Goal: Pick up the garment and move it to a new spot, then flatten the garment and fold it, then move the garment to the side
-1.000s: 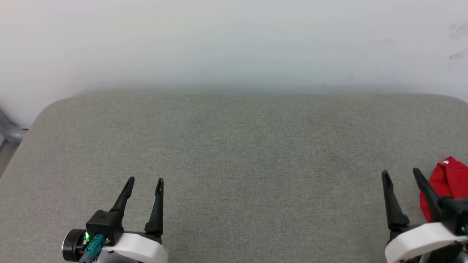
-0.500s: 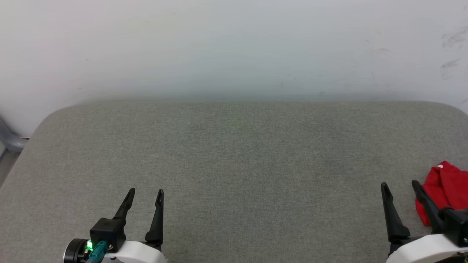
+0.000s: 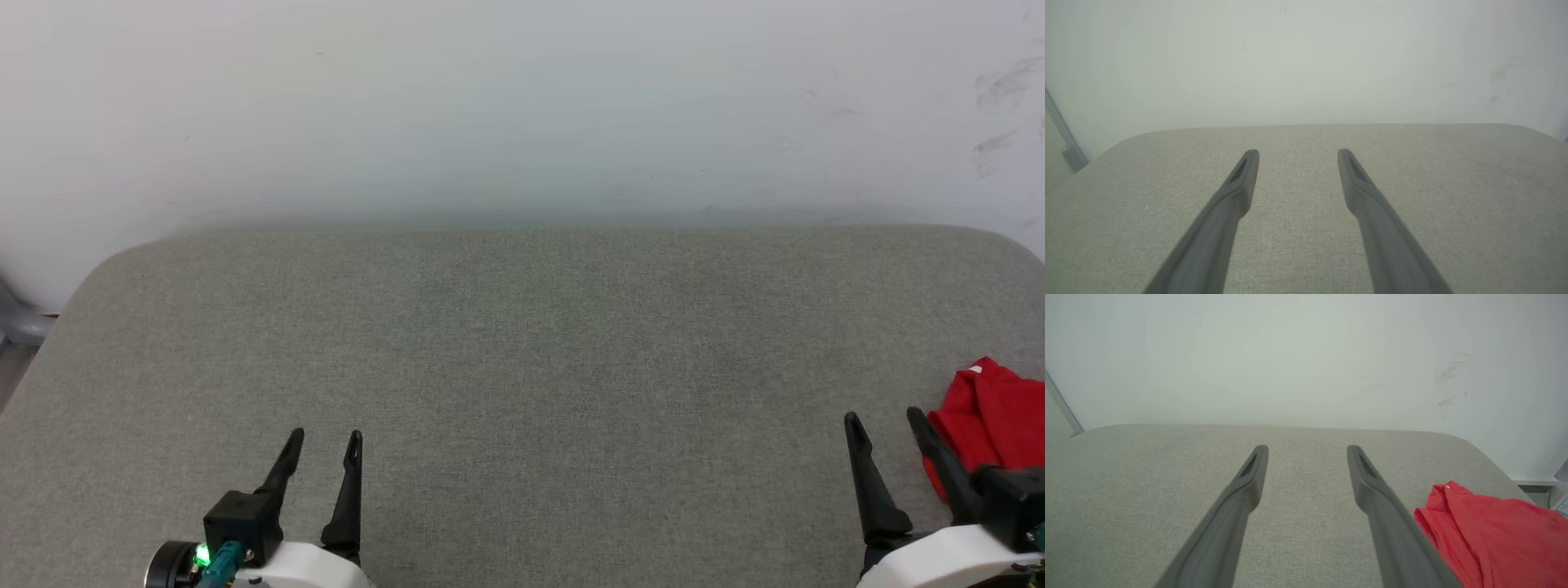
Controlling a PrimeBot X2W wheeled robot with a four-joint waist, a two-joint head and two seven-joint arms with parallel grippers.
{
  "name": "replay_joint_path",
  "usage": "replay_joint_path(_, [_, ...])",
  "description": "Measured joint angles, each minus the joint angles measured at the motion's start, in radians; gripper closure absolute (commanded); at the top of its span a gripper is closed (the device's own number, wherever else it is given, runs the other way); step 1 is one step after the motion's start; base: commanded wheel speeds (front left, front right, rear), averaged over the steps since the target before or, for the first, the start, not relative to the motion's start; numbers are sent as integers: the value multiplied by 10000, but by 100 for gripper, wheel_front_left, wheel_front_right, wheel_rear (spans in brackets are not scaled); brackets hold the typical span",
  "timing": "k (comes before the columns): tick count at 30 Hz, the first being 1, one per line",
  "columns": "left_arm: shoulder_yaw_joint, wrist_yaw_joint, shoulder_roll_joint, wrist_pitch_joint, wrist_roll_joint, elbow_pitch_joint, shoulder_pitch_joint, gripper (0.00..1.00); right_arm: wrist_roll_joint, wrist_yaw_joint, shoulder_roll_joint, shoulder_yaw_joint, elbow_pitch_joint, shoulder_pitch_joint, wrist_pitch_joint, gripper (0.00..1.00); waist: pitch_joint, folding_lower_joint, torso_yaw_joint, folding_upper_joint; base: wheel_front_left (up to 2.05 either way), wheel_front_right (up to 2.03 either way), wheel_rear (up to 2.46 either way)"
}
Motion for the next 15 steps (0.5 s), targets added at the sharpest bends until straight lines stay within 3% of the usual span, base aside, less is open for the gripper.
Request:
replay_joint_path(3, [-38, -2, -115, 42, -44, 268, 194, 100, 33, 0, 6, 17, 295, 41, 4, 100, 3, 0, -2, 0, 0, 0, 0])
replay_joint_path(4, [107, -52, -182, 255, -686, 341, 224, 100, 771, 0, 8, 17, 556, 38, 36, 100, 21, 0, -4, 0, 0, 0, 0])
replay_joint_path(8, [268, -182, -263, 460, -1392, 364, 208, 100, 1582, 0, 8, 10, 788, -42, 46, 100, 41, 1, -5, 0, 0, 0, 0])
replay_joint_path(9, [449, -267, -376, 640, -2061, 384, 141, 100, 2332, 0, 8, -4, 993, -108, 48, 100, 60, 1, -7, 0, 0, 0, 0])
replay_joint_path(15, [667, -385, -474, 897, -3022, 422, 86, 100, 3425, 0, 8, -17, 1287, -320, 58, 100, 89, 0, -9, 0, 0, 0, 0])
